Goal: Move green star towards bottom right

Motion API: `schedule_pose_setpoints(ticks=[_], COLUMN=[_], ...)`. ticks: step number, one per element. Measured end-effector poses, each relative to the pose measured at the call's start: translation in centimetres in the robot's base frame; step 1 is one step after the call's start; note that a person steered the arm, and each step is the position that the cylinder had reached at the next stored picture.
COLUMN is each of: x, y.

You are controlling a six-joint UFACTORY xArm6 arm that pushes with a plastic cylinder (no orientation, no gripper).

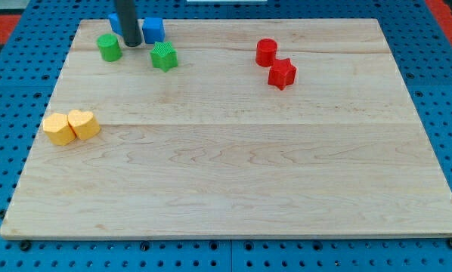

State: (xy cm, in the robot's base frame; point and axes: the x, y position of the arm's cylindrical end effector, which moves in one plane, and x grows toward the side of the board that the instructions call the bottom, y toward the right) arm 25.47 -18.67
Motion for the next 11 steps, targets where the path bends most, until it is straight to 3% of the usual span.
schedule_pose_setpoints(ticks=[1,3,4,5,7,8,11], x=[0.0,0.9,1.3,1.9,8.5,9.9,24.7], y=[-3.7,-5.4,-1.6,5.7,13.9,18.7,37.8])
